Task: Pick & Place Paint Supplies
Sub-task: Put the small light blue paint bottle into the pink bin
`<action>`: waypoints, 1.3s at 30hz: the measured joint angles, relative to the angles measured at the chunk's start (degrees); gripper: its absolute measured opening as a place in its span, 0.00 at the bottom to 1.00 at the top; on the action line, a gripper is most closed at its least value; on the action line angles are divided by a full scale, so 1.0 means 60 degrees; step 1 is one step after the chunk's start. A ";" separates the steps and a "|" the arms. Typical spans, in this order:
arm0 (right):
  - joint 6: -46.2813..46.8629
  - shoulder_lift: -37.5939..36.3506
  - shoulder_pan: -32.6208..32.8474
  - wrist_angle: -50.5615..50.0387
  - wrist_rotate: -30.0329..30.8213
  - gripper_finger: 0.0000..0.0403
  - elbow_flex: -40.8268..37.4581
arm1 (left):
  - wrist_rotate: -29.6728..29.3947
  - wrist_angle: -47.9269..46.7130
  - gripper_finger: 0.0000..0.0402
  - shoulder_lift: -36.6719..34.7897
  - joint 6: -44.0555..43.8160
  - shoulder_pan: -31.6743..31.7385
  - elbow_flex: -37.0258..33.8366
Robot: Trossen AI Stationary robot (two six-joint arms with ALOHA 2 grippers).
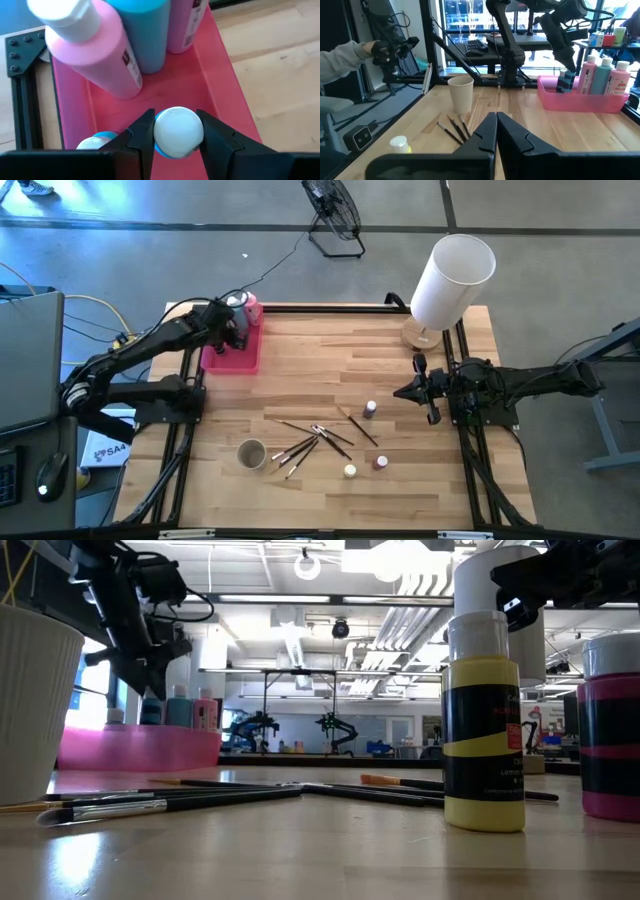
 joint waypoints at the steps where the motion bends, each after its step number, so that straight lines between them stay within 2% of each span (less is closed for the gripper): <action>1: 0.0003 -0.0003 0.0003 -0.0019 -0.0004 0.01 0.0000 | -0.0139 -0.0007 0.30 0.0000 -0.0004 0.0000 0.0000; 8: 0.0071 0.0001 0.0000 -0.0307 -0.0003 0.01 0.0000 | -0.0451 0.0084 0.30 -0.0049 -0.0134 -0.0004 -0.0375; 16: 0.0214 -0.0003 0.0000 -0.0285 0.0000 0.01 0.0000 | -0.0376 0.1436 0.30 -0.0157 -0.0287 -0.0004 -0.1457; 39: 0.0217 0.0001 0.0000 -0.0281 -0.0004 0.01 0.0000 | -0.0618 0.1614 0.30 -0.0146 -0.0509 -0.0004 -0.1486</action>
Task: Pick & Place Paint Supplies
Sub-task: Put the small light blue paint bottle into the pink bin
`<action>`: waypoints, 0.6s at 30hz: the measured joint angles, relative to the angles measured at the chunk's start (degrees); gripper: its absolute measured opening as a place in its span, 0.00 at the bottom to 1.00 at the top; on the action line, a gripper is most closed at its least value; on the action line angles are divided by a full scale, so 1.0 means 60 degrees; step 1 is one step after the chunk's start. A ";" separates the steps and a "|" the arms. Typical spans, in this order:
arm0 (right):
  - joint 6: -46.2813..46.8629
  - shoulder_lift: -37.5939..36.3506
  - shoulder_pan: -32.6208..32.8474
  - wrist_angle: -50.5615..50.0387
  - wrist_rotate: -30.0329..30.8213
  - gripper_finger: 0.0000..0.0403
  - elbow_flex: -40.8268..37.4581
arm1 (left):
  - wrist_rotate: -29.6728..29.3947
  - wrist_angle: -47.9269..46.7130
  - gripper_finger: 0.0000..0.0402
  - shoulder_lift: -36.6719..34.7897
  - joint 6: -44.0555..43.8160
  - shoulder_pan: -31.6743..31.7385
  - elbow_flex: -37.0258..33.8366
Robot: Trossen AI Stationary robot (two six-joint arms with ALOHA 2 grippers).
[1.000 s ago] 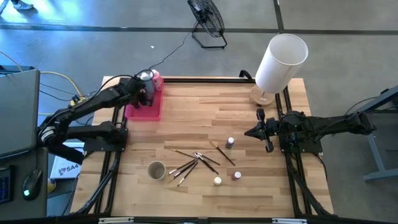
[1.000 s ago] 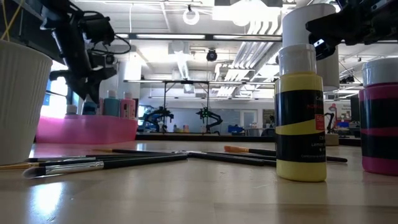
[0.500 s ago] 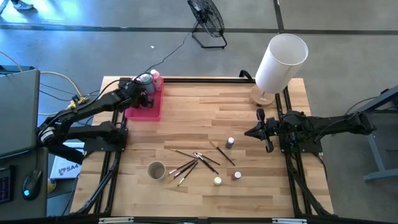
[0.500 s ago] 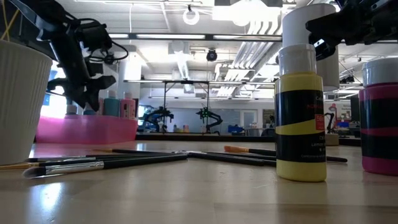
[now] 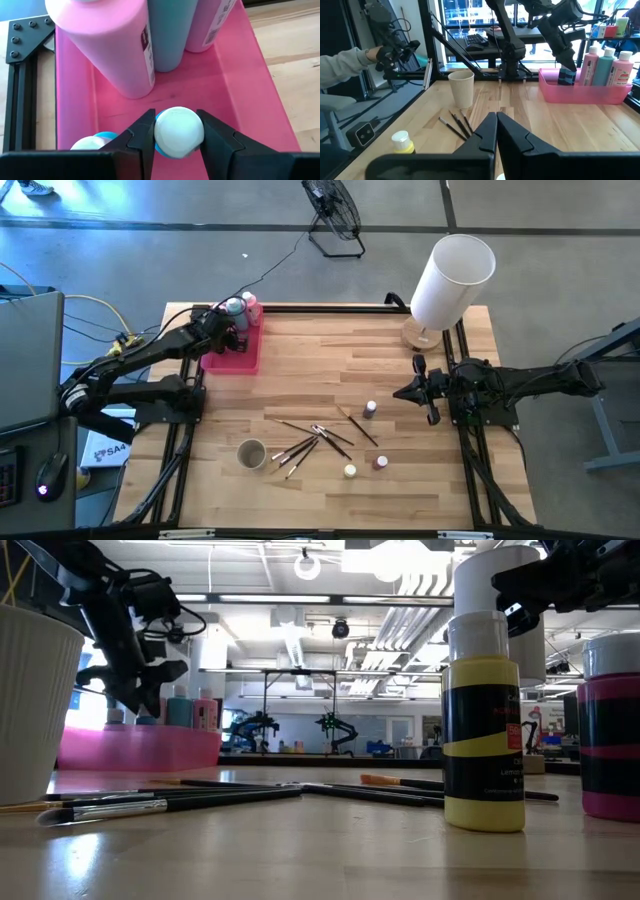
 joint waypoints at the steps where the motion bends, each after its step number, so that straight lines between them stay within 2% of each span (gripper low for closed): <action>1: 0.0000 0.0000 0.0003 0.0000 0.0000 0.01 0.0000 | 0.0000 -0.0003 0.30 0.0000 -0.0003 0.0000 0.0000; 18: 0.0000 0.0000 0.0002 0.0000 0.0000 0.01 0.0000 | -0.0004 0.0087 0.33 0.0022 -0.0330 0.0003 -0.0229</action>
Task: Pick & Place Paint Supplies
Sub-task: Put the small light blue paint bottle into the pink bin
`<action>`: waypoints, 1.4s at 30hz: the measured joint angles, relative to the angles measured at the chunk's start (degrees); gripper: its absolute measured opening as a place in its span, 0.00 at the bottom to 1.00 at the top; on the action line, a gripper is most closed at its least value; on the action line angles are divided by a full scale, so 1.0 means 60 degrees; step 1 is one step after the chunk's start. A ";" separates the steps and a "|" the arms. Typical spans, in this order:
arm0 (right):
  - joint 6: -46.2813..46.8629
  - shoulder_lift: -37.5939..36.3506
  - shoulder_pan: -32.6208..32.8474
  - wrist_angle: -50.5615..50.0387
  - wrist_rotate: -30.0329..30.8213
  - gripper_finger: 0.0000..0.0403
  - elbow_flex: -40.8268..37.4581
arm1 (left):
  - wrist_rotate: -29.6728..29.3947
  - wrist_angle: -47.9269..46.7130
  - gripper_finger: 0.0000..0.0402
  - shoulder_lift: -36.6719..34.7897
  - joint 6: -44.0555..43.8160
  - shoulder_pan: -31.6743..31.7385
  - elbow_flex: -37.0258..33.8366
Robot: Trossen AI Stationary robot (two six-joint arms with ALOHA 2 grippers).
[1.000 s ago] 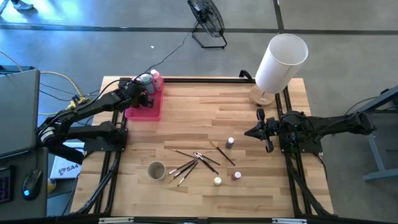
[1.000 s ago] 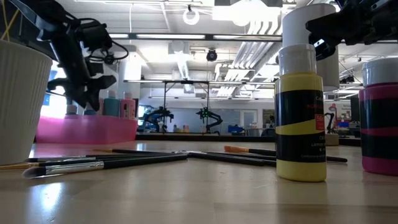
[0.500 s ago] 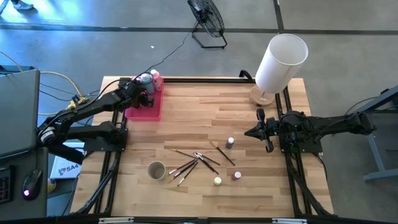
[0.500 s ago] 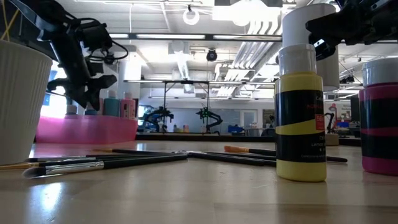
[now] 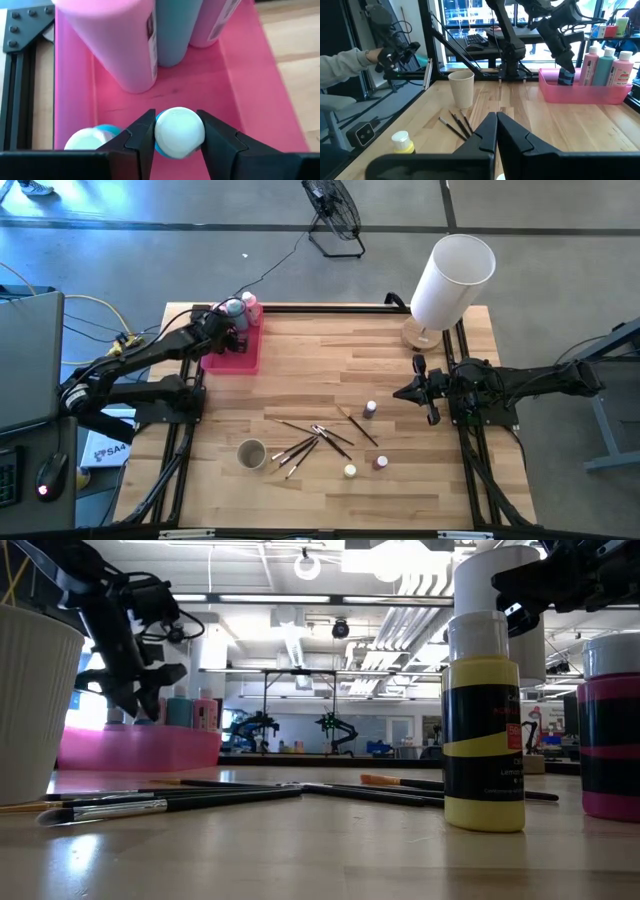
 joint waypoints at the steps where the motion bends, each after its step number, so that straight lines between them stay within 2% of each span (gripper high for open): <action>1: 0.0000 -0.0001 0.0000 0.0004 0.0000 0.01 0.0000 | 0.0000 0.0024 0.33 0.0000 -0.0003 -0.0003 -0.0043; 34: 0.0000 -0.0002 0.0000 0.0004 0.0000 0.01 0.0000 | -0.0226 0.0263 0.34 -0.0007 0.0334 -0.0001 -0.0187; 42: 0.0000 -0.0002 -0.0002 0.0004 -0.0073 0.01 0.0000 | -0.0186 0.0713 0.34 -0.0004 0.0530 -0.0003 -0.0187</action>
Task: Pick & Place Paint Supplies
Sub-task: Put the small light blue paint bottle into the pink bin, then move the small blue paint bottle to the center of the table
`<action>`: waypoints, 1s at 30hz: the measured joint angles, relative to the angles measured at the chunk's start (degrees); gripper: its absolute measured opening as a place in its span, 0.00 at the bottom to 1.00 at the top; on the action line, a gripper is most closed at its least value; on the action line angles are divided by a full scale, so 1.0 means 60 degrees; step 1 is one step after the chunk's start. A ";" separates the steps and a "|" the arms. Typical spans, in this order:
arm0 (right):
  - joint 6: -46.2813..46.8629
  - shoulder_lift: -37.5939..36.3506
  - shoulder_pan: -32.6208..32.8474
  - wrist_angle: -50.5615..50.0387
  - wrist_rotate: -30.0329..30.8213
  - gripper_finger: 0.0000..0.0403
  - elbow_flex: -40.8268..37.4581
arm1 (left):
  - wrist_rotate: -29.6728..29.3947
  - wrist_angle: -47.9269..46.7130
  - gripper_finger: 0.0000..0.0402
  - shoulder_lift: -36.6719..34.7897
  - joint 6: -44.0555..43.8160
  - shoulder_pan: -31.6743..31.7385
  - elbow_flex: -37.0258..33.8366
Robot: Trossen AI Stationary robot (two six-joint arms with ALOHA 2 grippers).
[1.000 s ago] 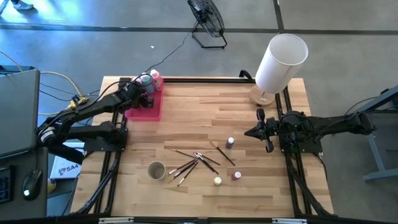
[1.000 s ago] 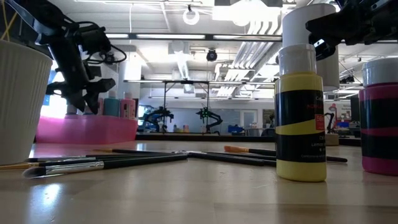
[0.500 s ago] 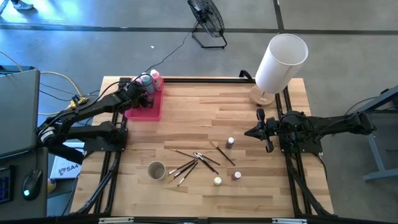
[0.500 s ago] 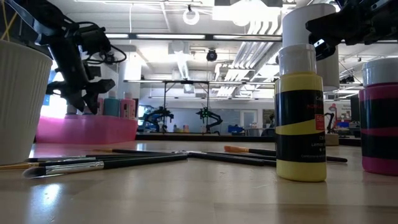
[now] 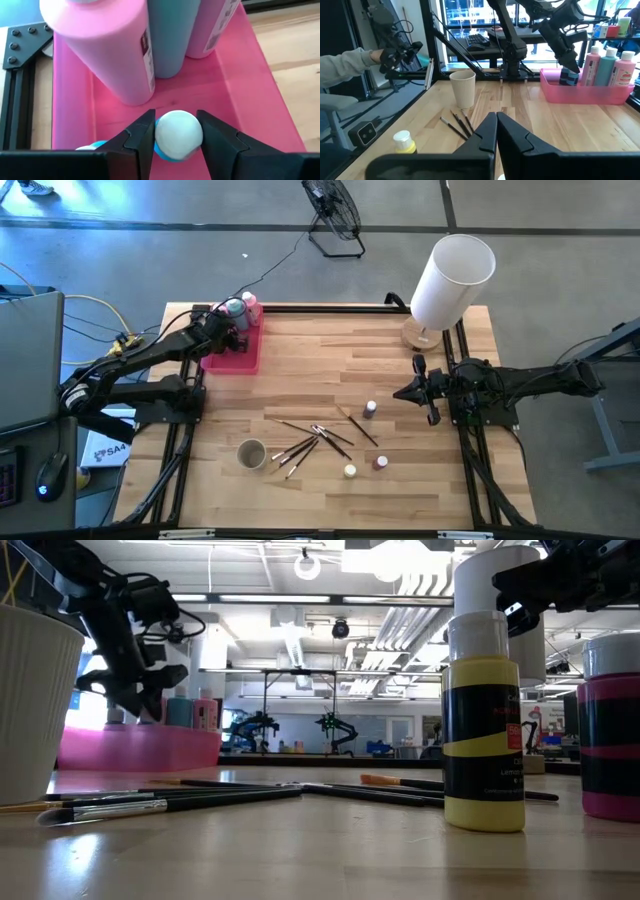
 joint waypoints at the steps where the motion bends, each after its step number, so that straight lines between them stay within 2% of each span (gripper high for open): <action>1: 0.0000 0.0001 0.0001 -0.0004 0.0000 0.01 0.0000 | -0.0002 -0.0005 0.34 0.0000 0.0030 0.0002 0.0000; 11: 0.0000 -0.0001 0.0002 -0.0002 0.0000 0.01 0.0000 | 0.0077 -0.0020 0.35 0.0000 0.0094 0.0004 0.0000; 20: 0.0000 0.0002 0.0000 -0.0004 0.0000 0.01 0.0000 | 0.0033 0.0008 0.53 0.0000 0.0147 0.0004 0.0000; 30: 0.0000 0.0001 0.0000 -0.0001 0.0000 0.01 0.0000 | 0.0167 0.0103 0.55 -0.0004 0.0346 0.0004 0.0047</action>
